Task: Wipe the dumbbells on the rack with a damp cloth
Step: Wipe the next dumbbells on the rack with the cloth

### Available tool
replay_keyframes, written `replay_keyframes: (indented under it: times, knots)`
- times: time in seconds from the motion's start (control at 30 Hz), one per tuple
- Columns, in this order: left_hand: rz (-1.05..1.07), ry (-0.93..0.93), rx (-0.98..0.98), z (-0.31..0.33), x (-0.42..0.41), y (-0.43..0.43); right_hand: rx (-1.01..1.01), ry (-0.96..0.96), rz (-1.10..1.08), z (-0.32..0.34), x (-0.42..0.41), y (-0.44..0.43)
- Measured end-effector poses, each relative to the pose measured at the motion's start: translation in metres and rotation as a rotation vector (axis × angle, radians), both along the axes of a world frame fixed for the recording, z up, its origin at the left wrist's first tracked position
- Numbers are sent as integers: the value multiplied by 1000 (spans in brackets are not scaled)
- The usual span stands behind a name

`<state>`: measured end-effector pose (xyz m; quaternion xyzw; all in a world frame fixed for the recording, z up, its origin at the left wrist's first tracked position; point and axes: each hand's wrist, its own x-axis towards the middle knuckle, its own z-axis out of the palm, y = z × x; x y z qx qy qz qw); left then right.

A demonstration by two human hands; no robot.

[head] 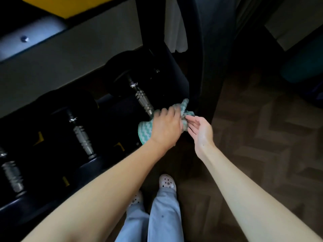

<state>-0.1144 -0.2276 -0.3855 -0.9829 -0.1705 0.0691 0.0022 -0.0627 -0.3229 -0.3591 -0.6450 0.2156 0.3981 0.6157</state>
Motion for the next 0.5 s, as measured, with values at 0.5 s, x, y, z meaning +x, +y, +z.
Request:
replay_keyframes:
  times: [0.5]
  knots:
    - [1391,-620,-1179,-24,-68,-19,225,-345,698,7,-55,34]
